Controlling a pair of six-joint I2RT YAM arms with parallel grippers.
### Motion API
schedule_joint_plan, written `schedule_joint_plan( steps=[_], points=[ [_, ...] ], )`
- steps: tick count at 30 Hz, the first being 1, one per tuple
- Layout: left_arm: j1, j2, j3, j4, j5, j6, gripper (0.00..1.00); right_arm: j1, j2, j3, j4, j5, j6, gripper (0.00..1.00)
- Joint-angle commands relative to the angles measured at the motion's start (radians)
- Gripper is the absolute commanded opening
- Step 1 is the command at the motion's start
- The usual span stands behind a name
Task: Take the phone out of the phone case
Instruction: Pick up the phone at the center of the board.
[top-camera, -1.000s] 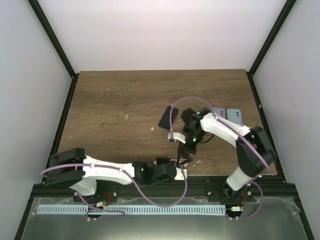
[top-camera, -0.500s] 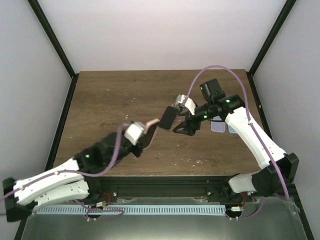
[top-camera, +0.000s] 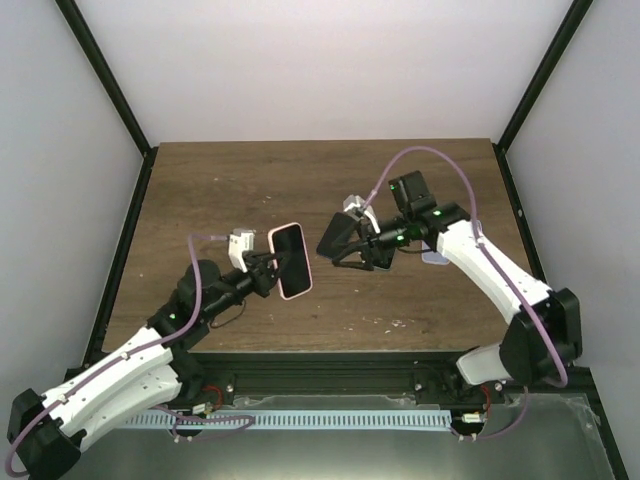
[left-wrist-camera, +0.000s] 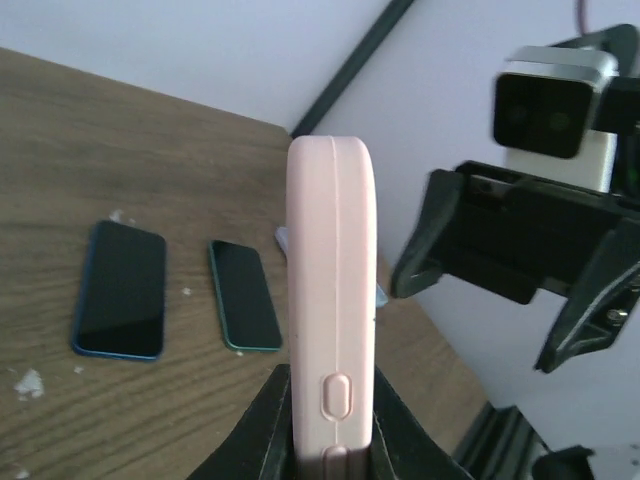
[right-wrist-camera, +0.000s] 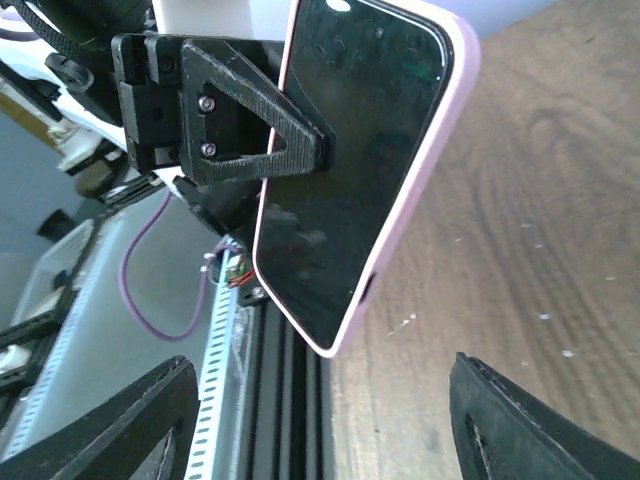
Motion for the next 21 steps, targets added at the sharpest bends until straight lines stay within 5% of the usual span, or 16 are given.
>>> schedule_joint_plan(
  steps=[1,7,17,21],
  points=[
    [0.007,-0.002,-0.021,0.327,0.106,-0.104,0.00,0.077,0.058,0.017,0.048,-0.071,0.057,0.70],
    [0.005,0.005,-0.056,0.408,0.120,-0.156,0.00,0.159,0.110,0.042,0.089,-0.073,0.076,0.67],
    [0.008,0.007,-0.066,0.411,0.134,-0.167,0.01,0.183,0.123,0.061,0.091,-0.172,0.062,0.14],
    [0.007,-0.014,-0.037,0.302,0.160,-0.134,0.22,0.183,0.112,0.061,0.032,-0.138,-0.001,0.01]
  ],
)
